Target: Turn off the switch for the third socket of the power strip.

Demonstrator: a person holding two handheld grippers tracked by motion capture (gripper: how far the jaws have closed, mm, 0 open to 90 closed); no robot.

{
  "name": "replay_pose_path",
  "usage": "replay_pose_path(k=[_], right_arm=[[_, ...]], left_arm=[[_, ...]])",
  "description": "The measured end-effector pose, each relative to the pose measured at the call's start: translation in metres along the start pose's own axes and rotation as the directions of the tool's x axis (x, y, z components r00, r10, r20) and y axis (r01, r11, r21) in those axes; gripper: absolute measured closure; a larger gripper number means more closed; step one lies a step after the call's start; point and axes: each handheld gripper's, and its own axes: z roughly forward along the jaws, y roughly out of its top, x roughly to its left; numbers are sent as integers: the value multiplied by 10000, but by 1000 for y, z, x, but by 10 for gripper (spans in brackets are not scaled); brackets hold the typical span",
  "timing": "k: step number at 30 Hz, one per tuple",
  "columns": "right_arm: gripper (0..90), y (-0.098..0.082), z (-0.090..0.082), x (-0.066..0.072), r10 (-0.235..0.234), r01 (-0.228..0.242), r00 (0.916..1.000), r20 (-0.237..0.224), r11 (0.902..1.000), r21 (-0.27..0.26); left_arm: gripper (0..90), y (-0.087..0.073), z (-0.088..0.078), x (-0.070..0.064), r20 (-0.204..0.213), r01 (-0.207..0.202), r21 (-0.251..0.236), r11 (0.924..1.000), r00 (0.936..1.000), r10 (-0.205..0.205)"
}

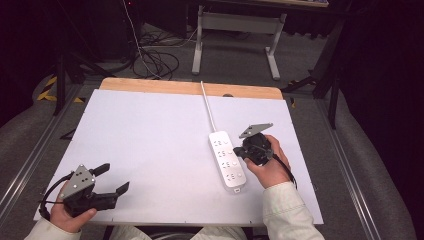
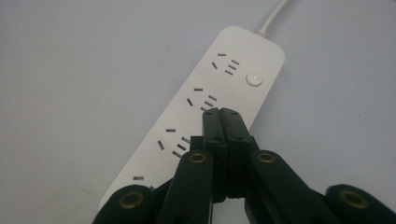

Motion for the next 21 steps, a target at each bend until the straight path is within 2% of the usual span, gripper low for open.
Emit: replay_pose_path(k=[9,15,21], right_arm=[[900,1,13,-1,173,-161,9997,-163,9973,718],[900,0,23,-1,355,-315,9990,-277,9902,1362],[900,-2,29,-2,445,-390,9986,-298,9856,1646]], left_arm=[[140,0,0,0,-2,27,22,10000,10000,-27],[141,0,0,1,-4,30,59,10000,10000,-30],[140,0,0,1,-12,44,79,10000,10000,-44]])
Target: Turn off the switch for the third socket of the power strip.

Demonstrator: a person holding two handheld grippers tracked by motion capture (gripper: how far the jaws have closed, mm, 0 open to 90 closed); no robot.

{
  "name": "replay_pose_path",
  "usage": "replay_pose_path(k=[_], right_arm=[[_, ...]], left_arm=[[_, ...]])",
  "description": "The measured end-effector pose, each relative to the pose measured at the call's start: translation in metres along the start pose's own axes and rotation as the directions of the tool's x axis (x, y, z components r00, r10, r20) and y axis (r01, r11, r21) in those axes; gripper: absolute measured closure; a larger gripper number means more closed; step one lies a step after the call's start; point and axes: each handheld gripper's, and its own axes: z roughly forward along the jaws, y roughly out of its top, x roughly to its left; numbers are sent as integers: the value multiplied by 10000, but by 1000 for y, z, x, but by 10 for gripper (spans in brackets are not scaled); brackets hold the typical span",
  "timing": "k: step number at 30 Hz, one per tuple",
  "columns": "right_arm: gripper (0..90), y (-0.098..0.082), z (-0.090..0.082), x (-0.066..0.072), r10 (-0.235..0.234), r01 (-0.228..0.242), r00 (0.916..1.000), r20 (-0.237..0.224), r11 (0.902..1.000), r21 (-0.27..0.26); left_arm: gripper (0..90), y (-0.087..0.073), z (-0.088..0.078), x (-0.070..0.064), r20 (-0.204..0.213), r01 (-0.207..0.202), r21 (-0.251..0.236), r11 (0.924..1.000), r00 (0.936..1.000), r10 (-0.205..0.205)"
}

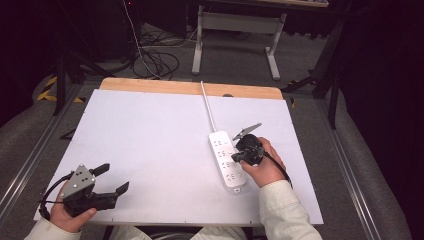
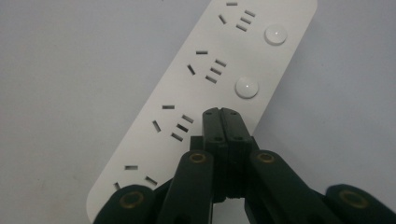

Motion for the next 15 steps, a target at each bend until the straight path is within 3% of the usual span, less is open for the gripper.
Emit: replay_pose_path(k=[15], right_arm=[[900,-6,9,3,-76,73,9998,181,9999,157]], left_arm=[[141,0,0,0,-28,-3,22,10000,10000,3]])
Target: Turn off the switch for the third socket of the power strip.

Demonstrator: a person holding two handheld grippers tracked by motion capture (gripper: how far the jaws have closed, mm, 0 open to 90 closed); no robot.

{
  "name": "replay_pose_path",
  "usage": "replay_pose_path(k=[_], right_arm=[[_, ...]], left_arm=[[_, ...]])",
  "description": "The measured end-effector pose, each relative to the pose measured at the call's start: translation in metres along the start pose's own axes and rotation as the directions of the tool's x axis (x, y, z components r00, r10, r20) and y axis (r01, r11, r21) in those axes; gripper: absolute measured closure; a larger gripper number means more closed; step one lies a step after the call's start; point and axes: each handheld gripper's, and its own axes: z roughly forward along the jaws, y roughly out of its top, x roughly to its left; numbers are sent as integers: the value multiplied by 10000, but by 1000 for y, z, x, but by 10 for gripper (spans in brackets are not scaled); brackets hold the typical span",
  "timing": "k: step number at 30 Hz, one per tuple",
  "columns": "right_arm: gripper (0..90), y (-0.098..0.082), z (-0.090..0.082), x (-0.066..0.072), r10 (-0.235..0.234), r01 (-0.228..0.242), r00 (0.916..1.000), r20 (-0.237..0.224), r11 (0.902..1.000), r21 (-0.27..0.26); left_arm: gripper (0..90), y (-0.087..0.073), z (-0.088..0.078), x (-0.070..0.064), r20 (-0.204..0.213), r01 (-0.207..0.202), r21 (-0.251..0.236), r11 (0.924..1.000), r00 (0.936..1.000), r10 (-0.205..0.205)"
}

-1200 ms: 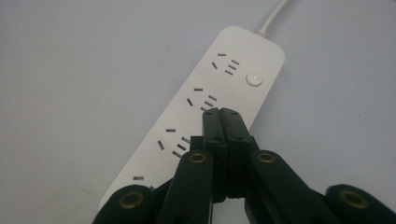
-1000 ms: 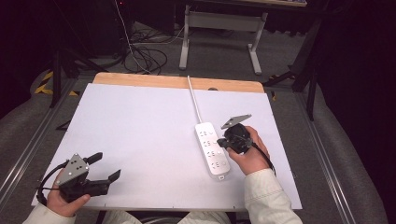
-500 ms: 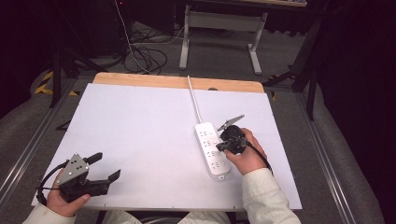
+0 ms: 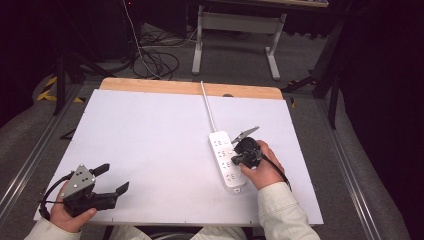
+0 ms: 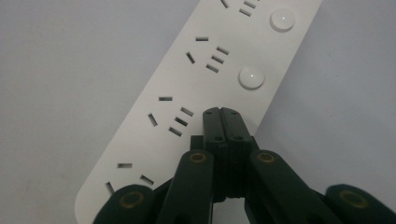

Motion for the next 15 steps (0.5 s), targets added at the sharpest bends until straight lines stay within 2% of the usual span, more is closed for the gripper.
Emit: replay_pose_path(k=[6,15], right_arm=[[900,-3,0,0,191,-191,9998,-1,9996,-191],[900,-3,0,0,331,-331,9995,-3,9993,-199]], left_arm=[[140,0,0,0,-34,21,0,10000,10000,-21],[141,0,1,0,-63,10,59,10000,10000,-10]])
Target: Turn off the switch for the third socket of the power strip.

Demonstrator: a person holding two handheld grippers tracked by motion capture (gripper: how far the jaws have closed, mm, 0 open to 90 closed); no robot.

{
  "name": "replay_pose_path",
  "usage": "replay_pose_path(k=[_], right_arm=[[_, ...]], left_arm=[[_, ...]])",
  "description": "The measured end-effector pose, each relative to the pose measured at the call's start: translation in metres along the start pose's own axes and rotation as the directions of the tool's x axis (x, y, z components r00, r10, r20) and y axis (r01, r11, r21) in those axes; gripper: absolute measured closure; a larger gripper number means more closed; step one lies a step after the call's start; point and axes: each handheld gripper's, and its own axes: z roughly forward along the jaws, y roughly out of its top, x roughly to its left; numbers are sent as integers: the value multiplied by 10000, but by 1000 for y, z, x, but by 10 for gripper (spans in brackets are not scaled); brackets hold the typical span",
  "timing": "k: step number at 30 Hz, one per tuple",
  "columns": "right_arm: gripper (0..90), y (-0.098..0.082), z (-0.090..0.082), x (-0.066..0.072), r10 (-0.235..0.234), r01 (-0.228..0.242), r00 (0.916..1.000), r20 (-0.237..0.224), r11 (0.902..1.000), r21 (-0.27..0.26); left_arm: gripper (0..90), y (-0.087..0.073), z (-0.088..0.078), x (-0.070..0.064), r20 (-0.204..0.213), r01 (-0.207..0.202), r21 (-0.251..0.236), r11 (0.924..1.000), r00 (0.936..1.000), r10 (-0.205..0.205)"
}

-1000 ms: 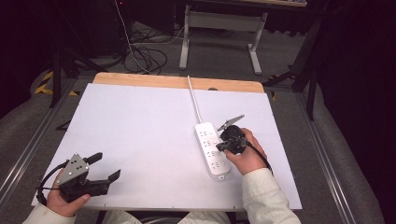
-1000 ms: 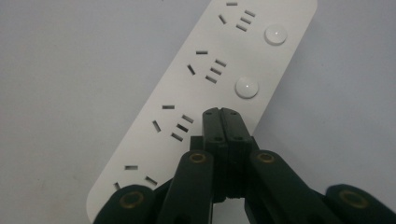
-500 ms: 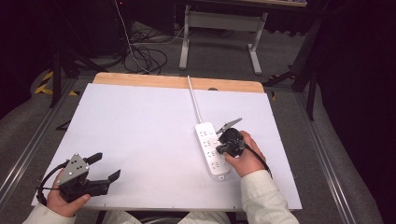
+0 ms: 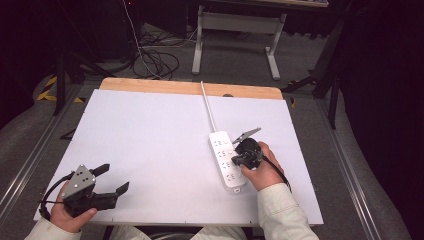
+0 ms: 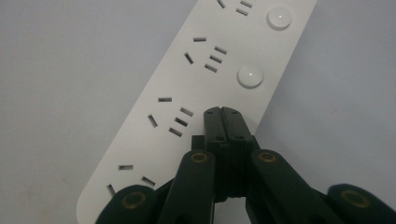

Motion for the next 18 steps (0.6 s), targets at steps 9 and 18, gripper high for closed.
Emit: replay_pose_path(k=[9,18], right_arm=[[900,-1,0,2,-35,36,9999,131,10000,-77],[900,0,-4,5,-367,374,9992,180,9986,-366]], left_arm=[[141,0,0,0,21,21,14,10000,10000,-21],[140,0,1,0,20,21,28,10000,10000,-21]])
